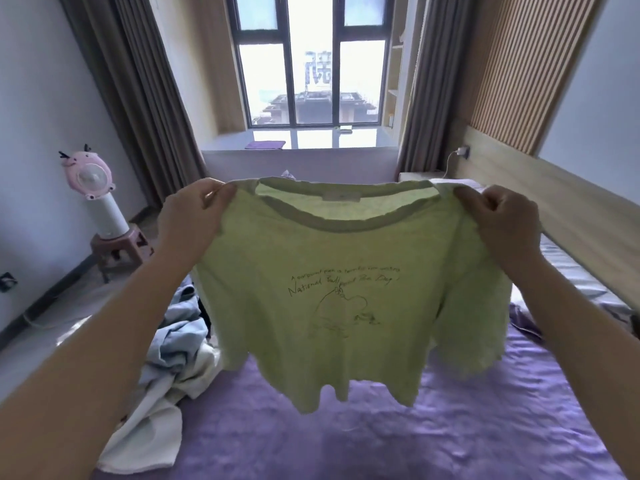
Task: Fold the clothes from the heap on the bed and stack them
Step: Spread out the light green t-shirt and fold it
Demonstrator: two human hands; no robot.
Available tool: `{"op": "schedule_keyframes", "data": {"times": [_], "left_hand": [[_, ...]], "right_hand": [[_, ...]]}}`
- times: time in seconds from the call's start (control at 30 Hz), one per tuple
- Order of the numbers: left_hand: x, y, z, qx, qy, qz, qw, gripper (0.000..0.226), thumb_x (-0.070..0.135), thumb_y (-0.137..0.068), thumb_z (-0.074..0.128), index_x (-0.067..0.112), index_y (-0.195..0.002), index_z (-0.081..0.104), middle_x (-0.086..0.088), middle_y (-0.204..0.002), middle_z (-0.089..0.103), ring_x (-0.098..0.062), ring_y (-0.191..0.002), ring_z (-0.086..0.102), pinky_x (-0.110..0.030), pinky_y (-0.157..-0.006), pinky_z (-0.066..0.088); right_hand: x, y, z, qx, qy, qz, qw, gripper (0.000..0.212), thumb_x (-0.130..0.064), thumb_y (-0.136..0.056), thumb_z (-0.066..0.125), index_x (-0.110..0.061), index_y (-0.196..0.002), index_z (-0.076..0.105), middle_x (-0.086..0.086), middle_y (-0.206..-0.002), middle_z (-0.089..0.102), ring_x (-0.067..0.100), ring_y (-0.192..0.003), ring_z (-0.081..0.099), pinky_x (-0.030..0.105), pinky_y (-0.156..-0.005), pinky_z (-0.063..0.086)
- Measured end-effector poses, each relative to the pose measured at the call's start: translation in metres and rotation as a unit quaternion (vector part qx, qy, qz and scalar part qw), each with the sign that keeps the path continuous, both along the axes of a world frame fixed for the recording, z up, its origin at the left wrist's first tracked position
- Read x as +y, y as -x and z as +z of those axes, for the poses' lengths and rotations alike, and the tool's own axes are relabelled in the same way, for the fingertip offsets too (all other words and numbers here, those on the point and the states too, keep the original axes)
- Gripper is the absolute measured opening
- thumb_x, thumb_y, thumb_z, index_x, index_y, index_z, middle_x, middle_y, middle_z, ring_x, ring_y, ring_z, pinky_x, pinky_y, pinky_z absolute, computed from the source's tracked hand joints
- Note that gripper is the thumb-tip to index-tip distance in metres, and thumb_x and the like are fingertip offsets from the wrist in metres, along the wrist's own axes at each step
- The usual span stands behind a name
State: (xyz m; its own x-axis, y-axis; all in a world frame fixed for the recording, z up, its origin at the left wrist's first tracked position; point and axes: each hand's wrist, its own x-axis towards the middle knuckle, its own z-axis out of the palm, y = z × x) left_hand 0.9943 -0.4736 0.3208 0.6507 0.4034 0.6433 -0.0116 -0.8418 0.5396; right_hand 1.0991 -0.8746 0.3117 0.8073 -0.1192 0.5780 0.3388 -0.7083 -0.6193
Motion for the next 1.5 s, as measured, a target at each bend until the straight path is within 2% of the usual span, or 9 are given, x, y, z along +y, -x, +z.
{"op": "schedule_keyframes", "data": {"times": [0.2,0.33,0.5,0.63,0.73,0.83,1.03,1.23,1.5], "left_hand": [[0.019,0.037,-0.006,0.005,0.011,-0.043,0.999,0.039,0.063,-0.086,0.045,0.030,-0.093,0.066,0.004,-0.068,0.062,-0.022,-0.074,0.061,-0.036,-0.069,0.047],[0.025,0.050,-0.006,0.012,0.029,-0.081,0.996,0.041,0.060,-0.085,0.048,0.026,-0.095,0.068,-0.007,-0.080,0.067,-0.033,-0.082,0.063,-0.046,-0.077,0.051],[0.025,0.050,-0.015,0.037,0.027,-0.084,0.995,0.039,0.053,-0.088,0.049,0.021,-0.095,0.069,-0.006,-0.084,0.067,-0.026,-0.081,0.061,-0.042,-0.077,0.049],[0.022,0.034,-0.036,0.058,0.047,-0.082,0.994,0.026,0.043,-0.093,0.054,0.022,-0.092,0.069,0.000,-0.071,0.063,-0.005,-0.056,0.053,-0.030,-0.065,0.042],[0.019,0.018,-0.066,0.112,0.053,-0.080,0.989,0.023,0.043,-0.094,0.055,0.025,-0.088,0.067,0.010,-0.059,0.058,-0.003,-0.053,0.054,-0.030,-0.060,0.037],[0.018,-0.002,-0.108,0.165,0.075,-0.090,0.979,0.024,0.037,-0.093,0.058,0.016,-0.088,0.068,0.001,-0.069,0.062,-0.019,-0.067,0.057,-0.033,-0.065,0.039],[0.003,-0.040,-0.215,0.314,0.151,-0.040,0.937,0.029,0.034,-0.092,0.061,0.008,-0.090,0.072,-0.012,-0.079,0.066,-0.028,-0.083,0.059,-0.034,-0.068,0.040],[-0.014,-0.061,-0.300,0.379,0.231,0.012,0.896,0.025,0.028,-0.093,0.061,0.007,-0.082,0.068,-0.008,-0.078,0.064,-0.023,-0.077,0.057,-0.033,-0.064,0.036],[-0.011,-0.103,-0.360,0.447,0.221,0.041,0.866,0.017,0.031,-0.092,0.058,0.020,-0.098,0.069,0.000,-0.095,0.069,-0.022,-0.093,0.061,-0.034,-0.078,0.046]], "right_hand": [[0.007,0.060,-0.003,0.003,0.035,-0.048,0.998,0.069,-0.068,-0.077,0.051,-0.002,-0.060,0.043,0.004,-0.049,0.037,0.018,-0.049,0.038,0.034,-0.051,0.027],[0.008,0.081,-0.002,-0.002,0.066,-0.051,0.996,0.069,-0.069,-0.076,0.049,-0.002,-0.060,0.041,0.004,-0.049,0.037,0.020,-0.050,0.038,0.030,-0.048,0.027],[0.007,0.084,-0.006,0.002,0.086,-0.037,0.996,0.063,-0.065,-0.079,0.052,-0.007,-0.059,0.039,0.005,-0.050,0.037,0.020,-0.051,0.037,0.032,-0.049,0.026],[0.008,0.068,-0.024,0.025,0.075,-0.009,0.997,0.059,-0.058,-0.085,0.058,-0.012,-0.056,0.032,0.001,-0.048,0.032,0.019,-0.049,0.032,0.036,-0.051,0.027],[0.009,0.049,-0.053,0.060,0.063,0.027,0.996,0.060,-0.055,-0.085,0.060,-0.015,-0.054,0.027,-0.001,-0.047,0.028,0.017,-0.047,0.030,0.035,-0.049,0.026],[0.010,0.024,-0.097,0.119,0.053,0.068,0.989,0.058,-0.051,-0.084,0.062,-0.016,-0.054,0.027,-0.002,-0.047,0.025,0.016,-0.047,0.028,0.036,-0.049,0.024],[0.010,-0.032,-0.211,0.275,0.021,0.146,0.950,0.047,-0.040,-0.089,0.059,-0.002,-0.064,0.046,0.003,-0.055,0.038,0.015,-0.056,0.035,0.030,-0.052,0.028],[0.018,-0.076,-0.305,0.390,0.004,0.177,0.903,0.022,-0.028,-0.093,0.058,-0.018,-0.074,0.061,-0.004,-0.065,0.056,0.012,-0.066,0.047,0.020,-0.057,0.034],[0.038,-0.133,-0.363,0.439,0.034,0.156,0.884,0.012,-0.021,-0.095,0.055,-0.016,-0.089,0.064,0.001,-0.088,0.066,0.018,-0.085,0.057,0.029,-0.070,0.035]]}}
